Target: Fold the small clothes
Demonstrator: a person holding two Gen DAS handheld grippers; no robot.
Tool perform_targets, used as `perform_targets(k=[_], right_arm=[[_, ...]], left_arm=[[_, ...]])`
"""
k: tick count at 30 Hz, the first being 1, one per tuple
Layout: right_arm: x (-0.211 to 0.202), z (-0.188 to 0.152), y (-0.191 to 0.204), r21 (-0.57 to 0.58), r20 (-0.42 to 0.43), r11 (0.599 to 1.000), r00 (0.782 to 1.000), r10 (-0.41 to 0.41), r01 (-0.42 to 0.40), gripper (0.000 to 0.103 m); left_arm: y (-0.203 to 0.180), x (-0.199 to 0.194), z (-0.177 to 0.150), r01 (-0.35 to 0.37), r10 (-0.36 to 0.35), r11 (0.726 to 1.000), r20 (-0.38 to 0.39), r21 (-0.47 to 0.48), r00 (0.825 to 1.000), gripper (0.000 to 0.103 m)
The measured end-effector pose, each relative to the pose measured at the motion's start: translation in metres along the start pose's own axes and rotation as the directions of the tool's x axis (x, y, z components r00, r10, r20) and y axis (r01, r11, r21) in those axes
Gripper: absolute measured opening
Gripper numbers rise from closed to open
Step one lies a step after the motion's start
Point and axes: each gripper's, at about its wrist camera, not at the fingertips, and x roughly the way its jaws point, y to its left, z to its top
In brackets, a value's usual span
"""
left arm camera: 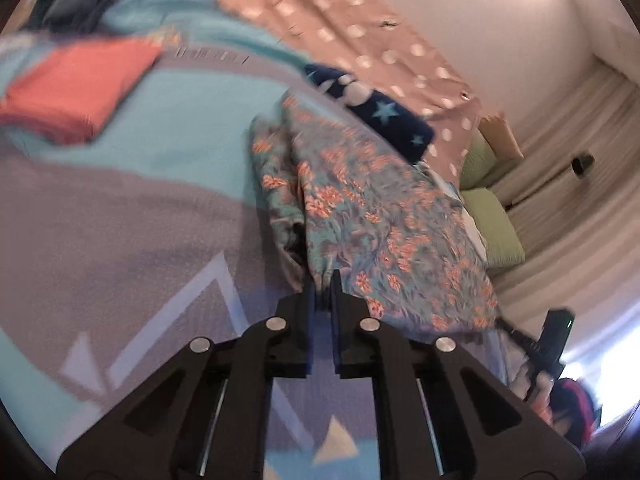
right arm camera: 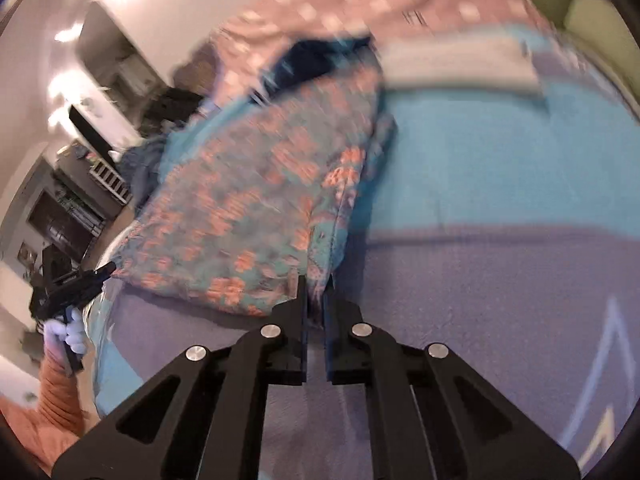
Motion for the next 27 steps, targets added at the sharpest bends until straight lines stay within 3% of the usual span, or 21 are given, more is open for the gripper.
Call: perform_targets(k=[2,7,11,15,16,20,22,25,27], right_arm=[[-0.01,-0.003,-0.003,-0.018,0.01,1.0,1.0,0.004,-0.004,0.005],[0.001,-0.024,-0.024,0.022,-0.066,0.998,0.996,-0.058,0.06,0.002],[-0.017,-0.035,-0.024,0.019,-0.05,0.996,0.995,-0.088,0.089,0.001],[-0.037,-0.04,-0.031,0.099,-0.022,0.993,0.997,-0.069,0.071,0.011],[-0.04,-0.041,-0.031,0.126,-0.012,0.99,0.998,-0.056,0.057,0.023],[-0.036,-0.043,-0.028,0.238,-0.007,0.97,0.999,0.043,-0.04,0.029],[-0.027,-0.044,-0.025,0.313,-0.001,0.944,0.994,0.106,-0.1,0.039],[-0.003,-0.044,-0.035,0.488,0.009,0.852,0.977,0.212,-0.19,0.051],[0.009,-0.043,-0.042,0.568,0.048,0.792,0.969,0.241,-0.225,0.051]], left_arm=[[0.01,0.001,-0.003,-0.014,0.014,1.0,-0.021,0.0,1.0,0.006],[0.033,0.022,-0.015,0.0,-0.003,0.998,-0.049,-0.059,0.999,0.009],[0.033,0.016,-0.012,-0.022,0.02,0.998,-0.038,-0.055,0.999,0.026],[0.023,-0.002,-0.011,-0.063,0.063,0.998,0.002,-0.016,0.998,0.043],[0.022,-0.005,-0.011,-0.064,0.064,0.998,0.003,-0.017,0.998,0.045],[0.025,-0.012,-0.018,-0.044,0.042,0.998,-0.035,-0.054,0.999,0.049],[0.024,-0.008,-0.027,0.012,-0.018,0.996,-0.077,-0.087,0.997,0.05],[0.026,0.006,-0.04,0.121,-0.143,0.978,-0.12,-0.173,0.982,0.053],[0.026,0.017,-0.041,0.152,-0.173,0.968,-0.094,-0.201,0.98,0.054]])
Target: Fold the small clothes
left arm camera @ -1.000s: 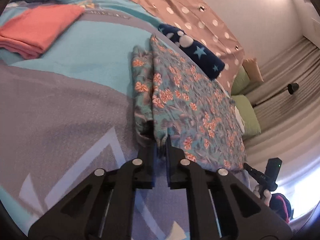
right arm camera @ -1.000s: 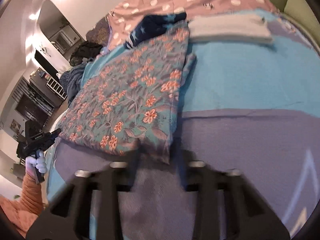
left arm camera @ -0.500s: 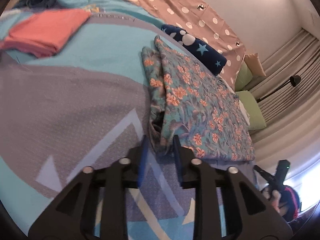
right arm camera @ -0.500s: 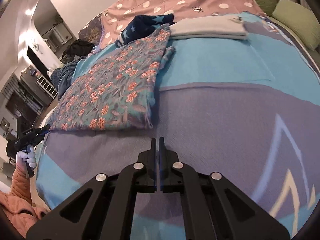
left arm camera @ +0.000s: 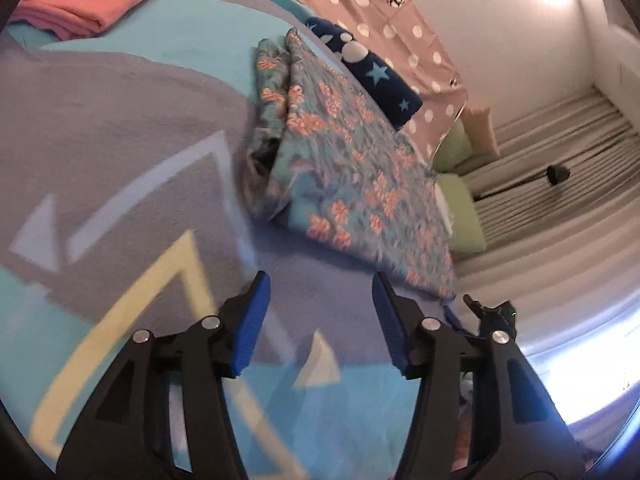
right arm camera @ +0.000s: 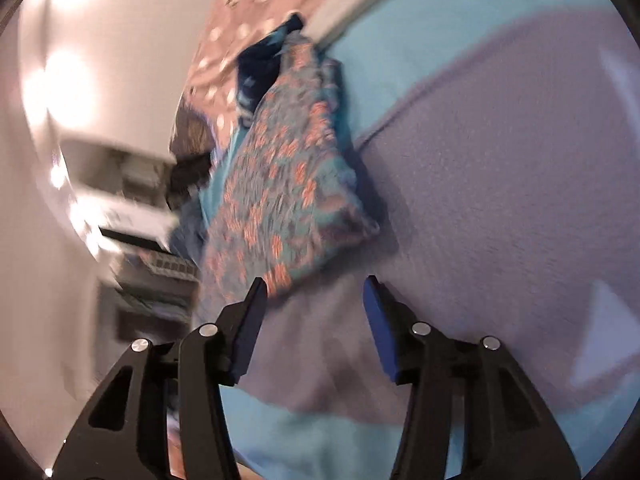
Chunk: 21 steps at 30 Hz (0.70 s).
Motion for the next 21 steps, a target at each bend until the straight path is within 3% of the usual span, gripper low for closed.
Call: perform_targets(k=[2,4,6,7,9,11,15,18,21], right_arm=[[0.005,0.008,0.002,0.063,0.066,0.998,0.998,0.006,-0.01,0.053],[0.01,0.013,0.005,0.099,0.111,0.995,0.994,0.008,-0.019,0.06],[0.017,0.017,0.01,0.115,0.164,0.993,0.986,-0.019,0.0,0.059],[0.019,0.018,0.013,0.114,0.189,0.993,0.981,-0.036,0.014,0.051],[0.022,0.022,0.018,0.076,0.218,0.996,0.974,-0.063,0.048,0.016],[0.02,0.025,0.019,0.089,0.222,0.995,0.974,-0.052,0.032,0.014],[-0.018,0.019,0.042,-0.021,0.268,1.0,0.963,-0.011,0.017,0.006],[-0.052,0.005,0.056,-0.066,0.285,0.998,0.959,-0.001,0.02,0.006],[-0.081,-0.019,0.06,-0.094,0.3,0.993,0.953,-0.04,0.071,0.006]], left_arm=[[0.001,0.008,0.009,0.031,-0.03,0.999,0.04,-0.033,0.999,0.054],[0.006,0.017,0.02,0.04,-0.034,0.997,0.089,-0.069,0.995,0.046],[0.015,0.026,0.029,0.048,-0.034,0.99,0.104,-0.13,0.994,0.011],[0.023,0.031,0.032,0.078,-0.059,0.98,0.107,-0.184,0.993,0.008],[0.028,0.03,0.034,0.12,-0.093,0.967,0.129,-0.226,0.987,0.006],[0.018,0.021,0.034,0.114,-0.088,0.976,0.146,-0.183,0.985,0.005],[-0.011,-0.005,0.031,0.147,-0.129,0.984,0.163,-0.105,0.978,0.003],[-0.027,-0.025,0.021,0.136,-0.127,0.989,0.137,-0.061,0.982,0.003],[-0.038,-0.034,-0.001,0.093,-0.091,0.996,0.083,-0.013,0.992,0.004]])
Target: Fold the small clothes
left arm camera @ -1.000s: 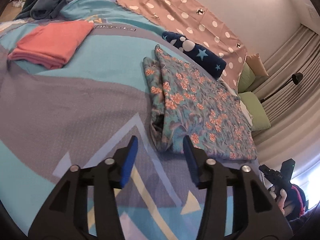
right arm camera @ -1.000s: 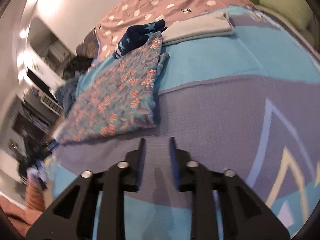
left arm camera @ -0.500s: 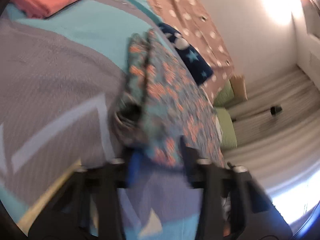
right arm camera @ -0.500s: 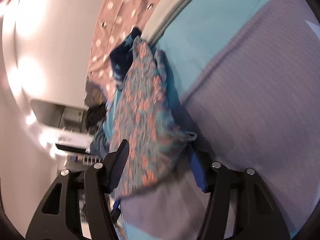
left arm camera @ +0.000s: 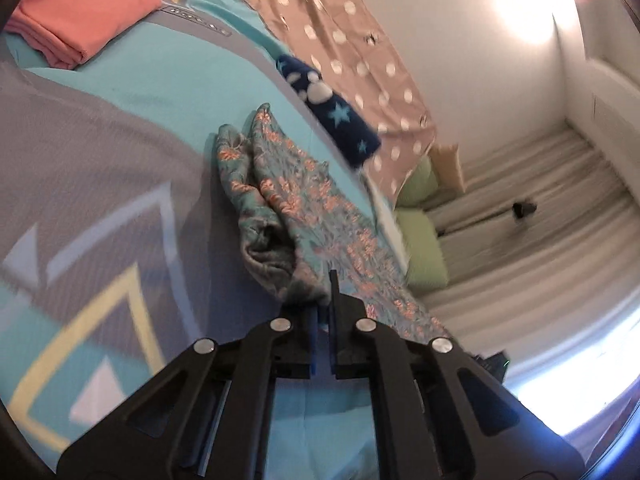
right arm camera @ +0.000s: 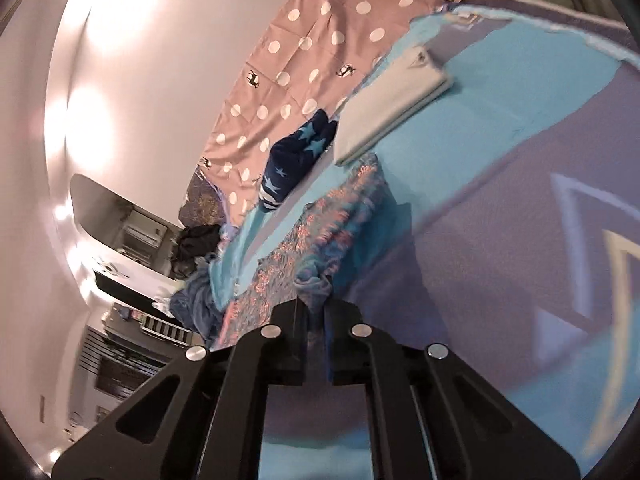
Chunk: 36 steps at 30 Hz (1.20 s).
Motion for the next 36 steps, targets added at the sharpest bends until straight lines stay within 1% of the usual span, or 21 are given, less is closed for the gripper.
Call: perform_targets(k=[2,4,6,7,9,11,13,15,17,19,20,21,22,24,26,27,29,31,33,34,36], right_arm=[[-0.009,-0.011,-0.005,-0.022,-0.035,0.998,0.997,-0.065,0.064,0.006],[-0.008,-0.026,-0.021,-0.03,-0.104,0.986,0.981,-0.164,0.161,0.008],[-0.007,-0.038,-0.045,0.006,-0.172,0.974,0.96,-0.221,0.225,0.012],[-0.008,-0.041,-0.053,0.024,-0.184,0.969,0.954,-0.237,0.245,0.015],[-0.017,-0.036,-0.063,0.028,-0.169,0.952,0.94,-0.296,0.305,0.017],[-0.025,-0.03,-0.064,0.014,-0.136,0.947,0.939,-0.316,0.32,0.021],[-0.027,-0.023,-0.058,-0.013,-0.115,0.954,0.947,-0.299,0.3,0.024],[-0.026,-0.021,-0.052,-0.038,-0.098,0.959,0.954,-0.282,0.28,0.025],[-0.018,-0.021,-0.044,-0.072,-0.096,0.967,0.963,-0.252,0.246,0.026],[-0.008,-0.026,-0.039,-0.092,-0.124,0.973,0.967,-0.221,0.21,0.027],[-0.001,-0.029,-0.038,-0.104,-0.151,0.975,0.966,-0.212,0.197,0.029],[0.004,-0.032,-0.04,-0.112,-0.17,0.972,0.96,-0.221,0.204,0.037],[0.007,-0.036,-0.043,-0.116,-0.18,0.967,0.953,-0.244,0.225,0.039],[0.008,-0.041,-0.052,-0.106,-0.201,0.966,0.946,-0.254,0.237,0.039],[0.004,-0.043,-0.057,-0.082,-0.202,0.973,0.953,-0.227,0.214,0.039],[-0.001,-0.042,-0.059,-0.073,-0.2,0.976,0.955,-0.218,0.208,0.039],[-0.007,-0.039,-0.057,-0.075,-0.18,0.976,0.96,-0.215,0.205,0.039],[-0.016,-0.035,-0.057,-0.077,-0.15,0.975,0.965,-0.216,0.206,0.039],[-0.024,-0.032,-0.056,-0.069,-0.115,0.976,0.97,-0.213,0.206,0.039],[-0.028,-0.032,-0.057,-0.067,-0.1,0.975,0.971,-0.216,0.21,0.039],[-0.035,-0.032,-0.061,-0.054,-0.07,0.973,0.971,-0.227,0.224,0.04]], left_arm=[[0.002,0.0,-0.02,-0.053,0.054,0.998,-0.054,0.019,0.997,0.004],[0.012,0.004,-0.035,-0.115,0.116,0.993,-0.102,0.022,0.988,0.004],[0.024,-0.002,-0.044,-0.197,0.198,0.98,-0.103,0.023,0.975,0.006],[0.028,-0.007,-0.043,-0.218,0.219,0.976,-0.092,0.016,0.971,0.007],[0.028,-0.026,-0.035,-0.299,0.3,0.954,-0.021,0.033,0.954,0.012],[0.018,-0.042,-0.025,-0.335,0.332,0.94,0.054,0.069,0.942,0.014],[0.001,-0.047,-0.015,-0.313,0.303,0.943,0.101,0.108,0.948,0.018],[-0.014,-0.04,-0.011,-0.293,0.278,0.943,0.114,0.16,0.954,0.026],[-0.029,-0.023,-0.009,-0.253,0.24,0.944,0.087,0.212,0.967,0.027],[-0.036,-0.004,-0.014,-0.219,0.218,0.944,0.032,0.246,0.975,0.034],[-0.035,0.011,-0.019,-0.226,0.235,0.936,-0.002,0.268,0.972,0.037],[-0.031,0.017,-0.025,-0.238,0.253,0.932,-0.022,0.275,0.967,0.038],[-0.023,0.024,-0.03,-0.256,0.28,0.926,-0.047,0.278,0.959,0.038],[-0.01,0.036,-0.038,-0.305,0.339,0.906,-0.072,0.293,0.938,0.038],[-0.014,0.035,-0.04,-0.318,0.351,0.893,-0.05,0.317,0.935,0.038],[-0.021,0.034,-0.038,-0.328,0.36,0.883,-0.036,0.336,0.932,0.038],[-0.043,0.032,-0.037,-0.337,0.362,0.846,0.019,0.414,0.932,0.038],[-0.07,0.035,-0.04,-0.291,0.319,0.819,0.03,0.495,0.947,0.038],[-0.109,0.054,-0.047,-0.169,0.232,0.782,-0.029,0.601,0.972,0.04],[-0.125,0.068,-0.054,-0.109,0.201,0.758,-0.072,0.643,0.977,0.041],[-0.149,0.098,-0.071,-0.015,0.18,0.715,-0.163,0.699,0.97,0.043]])
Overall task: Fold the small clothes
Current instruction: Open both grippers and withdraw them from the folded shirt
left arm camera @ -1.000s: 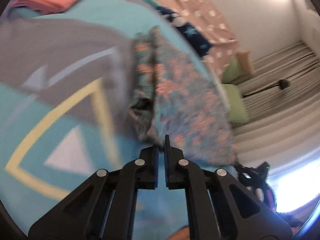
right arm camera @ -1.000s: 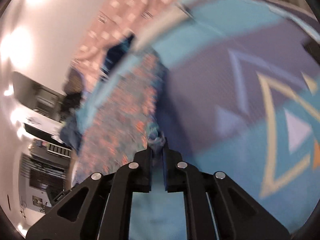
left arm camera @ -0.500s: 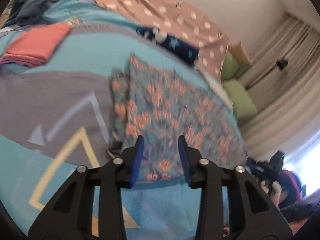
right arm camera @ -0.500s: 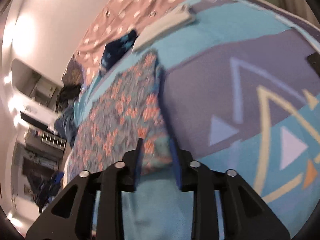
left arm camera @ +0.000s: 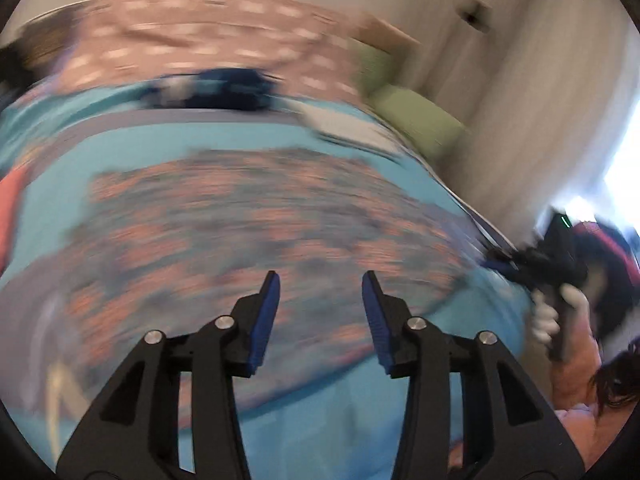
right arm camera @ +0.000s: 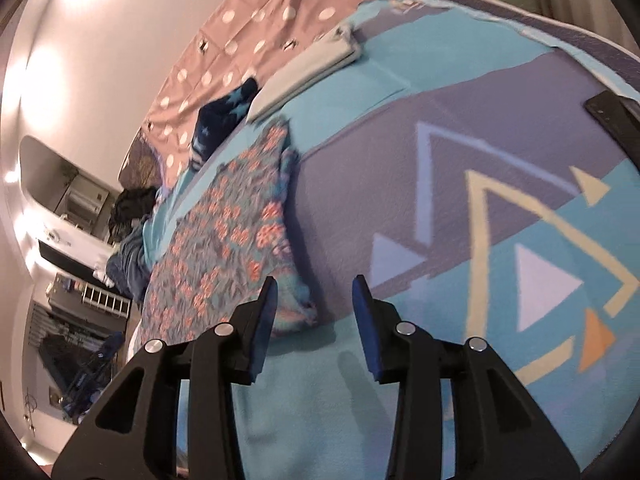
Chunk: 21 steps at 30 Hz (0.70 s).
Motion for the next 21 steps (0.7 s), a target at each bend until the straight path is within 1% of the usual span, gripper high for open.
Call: perform_targets(k=[1,2,3,4,6,7,9,10,11,12,14,15,16,17,18,19,20,21], right_arm=[[-0.003,-0.001,-0.004,0.009,0.01,1.0,1.0,-0.005,0.005,0.04],[-0.007,-0.002,-0.009,0.022,0.026,1.0,1.0,-0.011,0.01,0.04],[-0.011,-0.003,-0.013,0.03,0.037,0.999,0.999,-0.018,0.017,0.04],[-0.014,-0.004,-0.015,0.037,0.048,0.999,0.999,-0.025,0.023,0.04],[-0.024,-0.007,-0.024,0.054,0.078,0.998,0.996,-0.037,0.032,0.04],[-0.029,-0.008,-0.028,0.059,0.092,0.998,0.995,-0.041,0.035,0.04],[-0.039,-0.01,-0.037,0.075,0.125,0.997,0.991,-0.046,0.037,0.04],[-0.043,-0.011,-0.041,0.084,0.138,0.996,0.989,-0.043,0.031,0.042],[-0.045,-0.011,-0.045,0.091,0.146,0.995,0.989,-0.039,0.026,0.044],[-0.048,-0.01,-0.051,0.104,0.157,0.994,0.987,-0.032,0.016,0.046],[-0.051,-0.009,-0.058,0.114,0.16,0.993,0.987,-0.022,0.004,0.046],[-0.051,-0.008,-0.061,0.116,0.159,0.993,0.987,-0.017,-0.001,0.046],[-0.05,-0.007,-0.064,0.115,0.156,0.993,0.988,-0.013,-0.005,0.046],[-0.049,-0.007,-0.065,0.113,0.154,0.994,0.988,-0.009,-0.008,0.046],[-0.047,-0.006,-0.066,0.109,0.15,0.994,0.989,-0.003,-0.014,0.046],[-0.046,-0.005,-0.066,0.107,0.146,0.994,0.989,0.007,-0.022,0.046],[-0.044,-0.005,-0.066,0.106,0.142,0.994,0.99,0.014,-0.029,0.046],[-0.041,-0.005,-0.067,0.099,0.133,0.994,0.991,0.028,-0.041,0.046]], left_arm=[[-0.018,0.015,0.003,0.041,-0.039,0.998,-0.038,0.048,0.998,0.043],[-0.042,0.038,0.007,0.093,-0.083,0.989,-0.085,0.115,0.993,0.046],[-0.061,0.051,0.008,0.122,-0.104,0.979,-0.117,0.164,0.988,0.046],[-0.079,0.066,0.007,0.149,-0.118,0.965,-0.152,0.215,0.981,0.046],[-0.118,0.102,0.006,0.217,-0.15,0.925,-0.225,0.312,0.963,0.051],[-0.132,0.118,0.003,0.228,-0.141,0.909,-0.255,0.35,0.957,0.051],[-0.153,0.14,-0.004,0.233,-0.116,0.883,-0.292,0.407,0.949,0.053],[-0.161,0.15,-0.007,0.228,-0.096,0.87,-0.304,0.437,0.948,0.054],[-0.17,0.162,-0.011,0.214,-0.062,0.854,-0.316,0.473,0.947,0.057],[-0.178,0.172,-0.015,0.2,-0.03,0.834,-0.32,0.514,0.947,0.06],[-0.182,0.184,-0.017,0.172,0.011,0.809,-0.307,0.562,0.952,0.062],[-0.186,0.186,-0.017,0.153,0.029,0.801,-0.292,0.579,0.956,0.061],[-0.187,0.186,-0.014,0.137,0.038,0.798,-0.277,0.587,0.96,0.053],[-0.184,0.186,-0.007,0.104,0.063,0.806,-0.259,0.582,0.964,0.024],[-0.178,0.185,0.003,0.11,0.05,0.835,-0.274,0.539,0.961,0.006],[-0.164,0.182,0.016,0.153,-0.015,0.888,-0.306,0.434,0.952,0.006],[-0.154,0.179,0.028,0.164,-0.051,0.918,-0.304,0.36,0.951,0.006],[-0.139,0.174,0.037,0.157,-0.068,0.942,-0.288,0.297,0.955,0.006]])
